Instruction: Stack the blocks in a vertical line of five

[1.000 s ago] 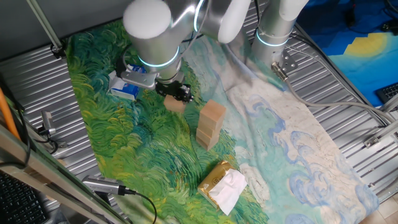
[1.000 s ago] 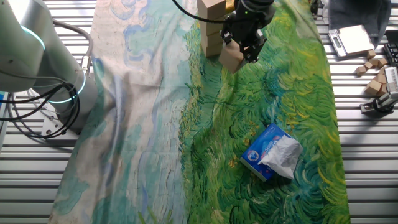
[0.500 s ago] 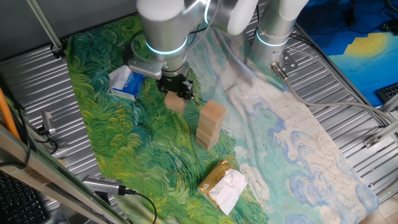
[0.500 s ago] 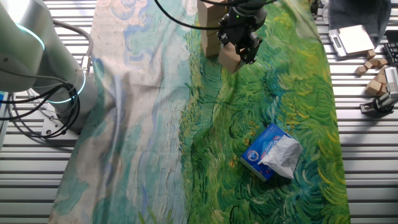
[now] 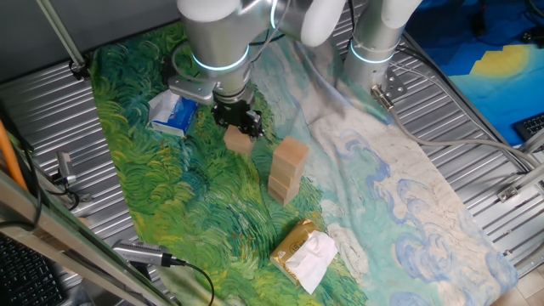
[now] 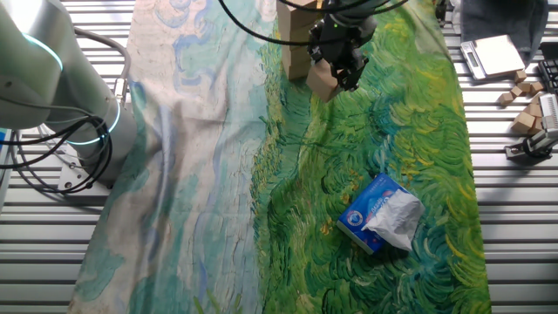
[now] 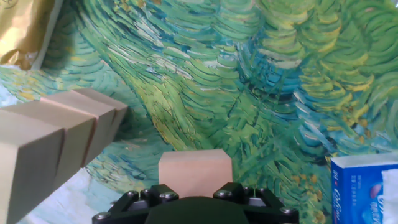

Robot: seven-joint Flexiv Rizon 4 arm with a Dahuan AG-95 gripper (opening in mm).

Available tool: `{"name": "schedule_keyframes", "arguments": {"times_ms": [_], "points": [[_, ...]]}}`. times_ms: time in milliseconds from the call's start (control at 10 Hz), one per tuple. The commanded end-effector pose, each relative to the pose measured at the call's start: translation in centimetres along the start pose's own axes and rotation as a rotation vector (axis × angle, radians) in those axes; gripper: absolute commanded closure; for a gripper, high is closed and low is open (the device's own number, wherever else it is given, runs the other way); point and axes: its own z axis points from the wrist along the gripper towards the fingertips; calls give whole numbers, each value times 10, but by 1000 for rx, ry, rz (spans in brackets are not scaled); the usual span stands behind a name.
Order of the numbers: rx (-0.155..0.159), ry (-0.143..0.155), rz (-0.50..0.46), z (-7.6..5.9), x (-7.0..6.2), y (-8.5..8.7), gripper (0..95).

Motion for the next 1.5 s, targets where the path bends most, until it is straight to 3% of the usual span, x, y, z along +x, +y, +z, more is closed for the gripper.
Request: {"name": "schedule_keyframes", "arguments": {"times_ms": [100, 500, 700, 1000, 1400, 1500], "points": [[-5, -2, 13, -1, 3, 1, 950], [-29, -21, -18, -1, 3, 1, 950], [-36, -5, -36, -29, 4, -3, 950], [-27, -9, -67, -80, 11, -1, 950], [23, 40, -48, -128, 14, 16, 950], [26, 43, -47, -132, 14, 18, 950]]}}
